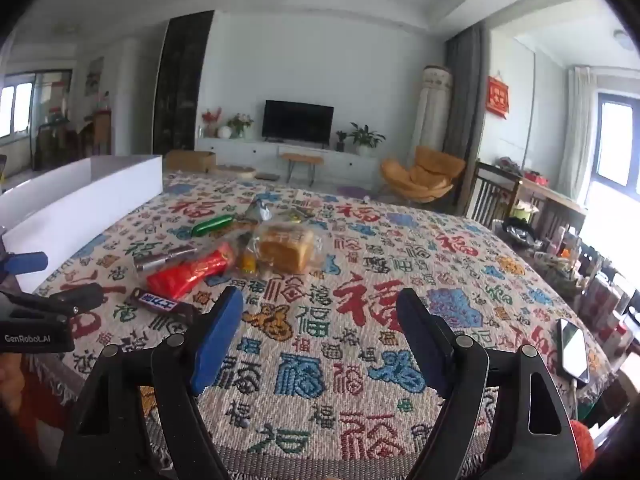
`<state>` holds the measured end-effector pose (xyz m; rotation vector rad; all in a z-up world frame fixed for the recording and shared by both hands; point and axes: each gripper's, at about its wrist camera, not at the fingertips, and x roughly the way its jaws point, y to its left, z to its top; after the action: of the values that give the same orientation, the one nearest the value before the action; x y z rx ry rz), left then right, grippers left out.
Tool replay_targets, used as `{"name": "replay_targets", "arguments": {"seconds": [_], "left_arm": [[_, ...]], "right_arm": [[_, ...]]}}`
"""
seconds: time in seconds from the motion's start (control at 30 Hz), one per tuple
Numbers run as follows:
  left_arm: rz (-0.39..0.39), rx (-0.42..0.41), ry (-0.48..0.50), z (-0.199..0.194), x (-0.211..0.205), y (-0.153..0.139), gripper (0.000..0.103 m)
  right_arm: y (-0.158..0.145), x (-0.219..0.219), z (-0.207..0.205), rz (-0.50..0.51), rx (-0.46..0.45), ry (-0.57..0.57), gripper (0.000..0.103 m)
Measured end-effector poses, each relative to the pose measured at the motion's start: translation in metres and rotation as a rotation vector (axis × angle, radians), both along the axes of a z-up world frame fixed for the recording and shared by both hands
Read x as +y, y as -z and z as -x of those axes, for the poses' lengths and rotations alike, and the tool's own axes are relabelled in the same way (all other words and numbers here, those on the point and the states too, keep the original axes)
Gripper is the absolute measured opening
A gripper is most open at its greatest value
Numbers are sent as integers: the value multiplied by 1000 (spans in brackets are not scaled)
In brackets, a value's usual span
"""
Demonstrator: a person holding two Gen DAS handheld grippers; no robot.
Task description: Organize snacks
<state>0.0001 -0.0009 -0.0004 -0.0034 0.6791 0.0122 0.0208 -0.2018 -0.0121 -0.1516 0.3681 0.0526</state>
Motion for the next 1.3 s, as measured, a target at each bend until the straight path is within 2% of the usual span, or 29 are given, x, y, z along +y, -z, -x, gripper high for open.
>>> {"name": "replay_targets", "arguments": {"seconds": [0.1,0.13,0.2,0.23,0.4,0.7,1.3], "left_arm": [[-13,8,-1,0,-2,1,103],[-20,3,-1,1,-4,2,103],[-19,-2,-6,6,-5,3,103],[9,2,-8,6,5,4,103],[6,29,-26,4,7,7,103],[-11,26,-20,4,4,8,103],[-29,40,-6,2,1,15,103]], "right_arm": [[-3,-7,6,-53,-26,-17,82],[0,-10,5,-75,-5,-42,82],[1,-1,7,-32,-12,-50,82],[4,3,7,-19,0,-60,82],[14,2,-1,-53,62,-73,82],[10,1,5,-37,24,-78,82],[16,-2,-2,-53,48,-79,82]]}}
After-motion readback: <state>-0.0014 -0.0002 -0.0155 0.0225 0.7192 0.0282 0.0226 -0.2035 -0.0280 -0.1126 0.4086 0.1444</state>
